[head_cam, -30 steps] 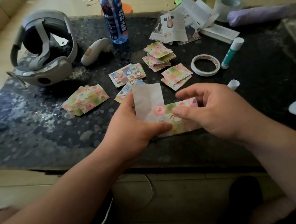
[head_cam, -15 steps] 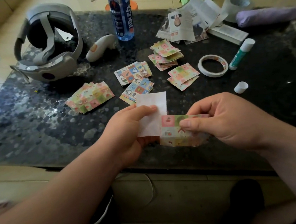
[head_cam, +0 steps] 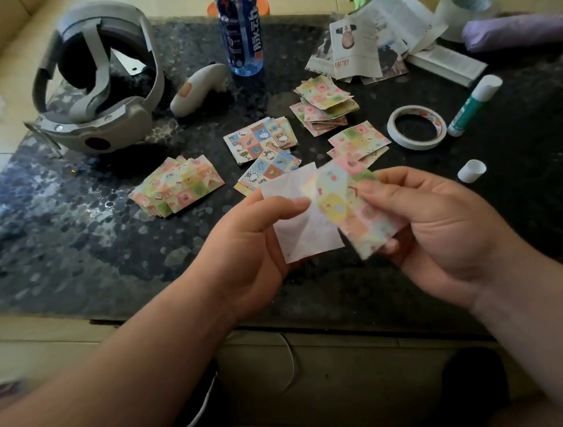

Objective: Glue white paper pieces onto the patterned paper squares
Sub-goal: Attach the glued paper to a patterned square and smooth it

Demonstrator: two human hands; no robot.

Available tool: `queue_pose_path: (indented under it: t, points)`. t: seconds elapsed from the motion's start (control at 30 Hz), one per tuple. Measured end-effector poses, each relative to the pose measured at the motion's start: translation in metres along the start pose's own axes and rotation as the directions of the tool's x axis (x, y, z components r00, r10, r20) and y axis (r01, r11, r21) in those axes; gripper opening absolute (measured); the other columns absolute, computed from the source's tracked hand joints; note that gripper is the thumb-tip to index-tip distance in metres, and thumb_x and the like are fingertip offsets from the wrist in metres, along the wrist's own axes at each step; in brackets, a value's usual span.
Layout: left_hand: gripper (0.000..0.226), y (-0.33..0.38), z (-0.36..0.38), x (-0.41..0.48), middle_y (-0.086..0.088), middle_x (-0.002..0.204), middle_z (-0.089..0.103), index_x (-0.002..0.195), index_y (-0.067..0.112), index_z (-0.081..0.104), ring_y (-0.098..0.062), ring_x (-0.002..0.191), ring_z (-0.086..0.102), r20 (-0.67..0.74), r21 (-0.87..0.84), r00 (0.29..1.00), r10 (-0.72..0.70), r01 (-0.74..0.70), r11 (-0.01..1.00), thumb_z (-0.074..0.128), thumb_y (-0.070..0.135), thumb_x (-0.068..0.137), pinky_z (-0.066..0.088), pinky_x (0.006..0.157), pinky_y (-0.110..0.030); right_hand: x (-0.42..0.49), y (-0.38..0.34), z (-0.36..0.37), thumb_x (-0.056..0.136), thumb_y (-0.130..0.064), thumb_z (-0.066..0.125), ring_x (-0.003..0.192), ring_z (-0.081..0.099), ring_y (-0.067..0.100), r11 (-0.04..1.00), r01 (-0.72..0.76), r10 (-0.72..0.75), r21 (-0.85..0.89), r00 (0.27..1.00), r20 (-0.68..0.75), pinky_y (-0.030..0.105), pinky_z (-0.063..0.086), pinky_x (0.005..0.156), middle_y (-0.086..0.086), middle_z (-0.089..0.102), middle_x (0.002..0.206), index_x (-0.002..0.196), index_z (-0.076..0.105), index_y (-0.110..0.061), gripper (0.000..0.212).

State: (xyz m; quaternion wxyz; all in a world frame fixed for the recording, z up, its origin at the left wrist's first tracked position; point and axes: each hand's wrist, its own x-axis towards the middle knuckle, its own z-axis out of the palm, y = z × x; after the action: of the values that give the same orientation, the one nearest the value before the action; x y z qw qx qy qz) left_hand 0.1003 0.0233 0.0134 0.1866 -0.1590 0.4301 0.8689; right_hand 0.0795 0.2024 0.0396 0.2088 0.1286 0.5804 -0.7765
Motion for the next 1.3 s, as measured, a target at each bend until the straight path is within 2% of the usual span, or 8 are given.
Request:
queue_pose_path:
  t: [0.2,0.33,0.4,0.5,0.8,1.03,1.17,1.3]
  points:
    - [0.06,-0.003,0.0,0.002,-0.024,0.127,0.067,0.137,0.0,0.055,-0.043,0.118,0.065,-0.074,-0.007,0.996,0.045,-0.045,0.999,0.071,0.012,0.08,0.049,0.102,-0.063,-0.002,0.005,0.001,0.091,-0.008,0.068,0.055,0.07,0.014,0.997,-0.036,0.032,-0.073,0.998,-0.054,0.02,0.044,0.035,0.007,0.074,0.072,0.083,0.059,-0.012,0.013]
    - [0.048,-0.006,0.005,-0.001,-0.02,0.114,0.073,0.125,-0.001,0.061,-0.038,0.106,0.071,-0.128,0.069,0.989,0.075,-0.067,0.995,0.073,0.003,0.078,0.058,0.091,-0.054,-0.001,0.013,-0.002,0.09,-0.011,0.074,0.055,0.067,0.019,0.941,0.069,-0.096,-0.33,0.993,-0.068,0.027,0.045,0.038,0.012,0.075,0.075,0.084,0.061,-0.011,0.015]
    - [0.039,-0.01,0.005,0.001,-0.018,0.108,0.075,0.119,-0.001,0.063,-0.035,0.099,0.074,-0.178,0.126,0.978,0.105,-0.083,0.989,0.071,-0.005,0.08,0.062,0.083,-0.049,0.0,0.016,-0.004,0.087,-0.012,0.078,0.067,0.074,0.029,0.881,0.142,-0.184,-0.451,0.982,-0.051,0.043,0.06,0.057,0.015,0.076,0.077,0.085,0.064,-0.008,0.015]
    - [0.031,-0.015,0.002,0.002,-0.017,0.1,0.077,0.111,0.001,0.066,-0.032,0.092,0.076,-0.225,0.219,0.966,0.125,-0.074,0.973,0.069,-0.012,0.084,0.064,0.075,-0.044,0.001,0.016,-0.006,0.085,-0.013,0.082,0.079,0.078,0.029,0.798,0.172,-0.196,-0.578,0.98,0.021,0.057,0.061,0.078,0.011,0.078,0.081,0.089,0.069,-0.008,0.014]
    - [0.034,-0.02,0.004,0.004,-0.014,0.103,0.077,0.115,0.007,0.065,-0.031,0.094,0.075,-0.211,0.296,0.969,0.132,-0.065,0.953,0.072,-0.008,0.084,0.06,0.084,-0.05,0.006,0.014,-0.008,0.091,-0.022,0.076,0.072,0.077,0.01,0.674,0.146,-0.206,-0.725,0.979,0.005,0.045,0.065,0.071,-0.004,0.078,0.078,0.088,0.076,-0.02,0.004]
    - [0.018,-0.016,-0.001,0.007,-0.037,0.123,0.061,0.098,0.001,0.056,-0.049,0.109,0.066,-0.313,0.112,0.949,-0.048,0.087,0.99,0.046,-0.013,0.09,0.063,0.071,-0.046,0.009,-0.003,-0.017,0.089,-0.027,0.077,0.071,0.074,0.023,0.572,0.207,-0.312,-0.794,0.95,0.023,0.053,0.06,0.069,0.0,0.076,0.074,0.082,0.075,-0.018,0.012]
    - [0.017,-0.016,-0.001,0.009,-0.018,0.087,0.072,0.091,0.005,0.056,-0.038,0.089,0.074,-0.26,0.077,0.964,-0.055,0.078,0.994,0.048,-0.01,0.091,0.064,0.068,-0.043,0.008,-0.001,-0.016,0.09,-0.025,0.076,0.076,0.075,0.025,0.593,0.181,-0.232,-0.785,0.972,0.049,0.056,0.06,0.071,0.002,0.077,0.079,0.083,0.075,-0.02,0.009]
    - [0.019,-0.016,0.0,0.01,-0.026,0.1,0.072,0.088,0.005,0.057,-0.044,0.099,0.072,-0.265,0.124,0.963,-0.037,0.072,0.99,0.047,-0.011,0.09,0.064,0.072,-0.046,0.009,0.0,-0.016,0.09,-0.023,0.076,0.077,0.076,0.015,0.614,0.161,-0.187,-0.773,0.981,0.056,0.052,0.063,0.074,-0.003,0.078,0.082,0.086,0.076,-0.02,0.005]
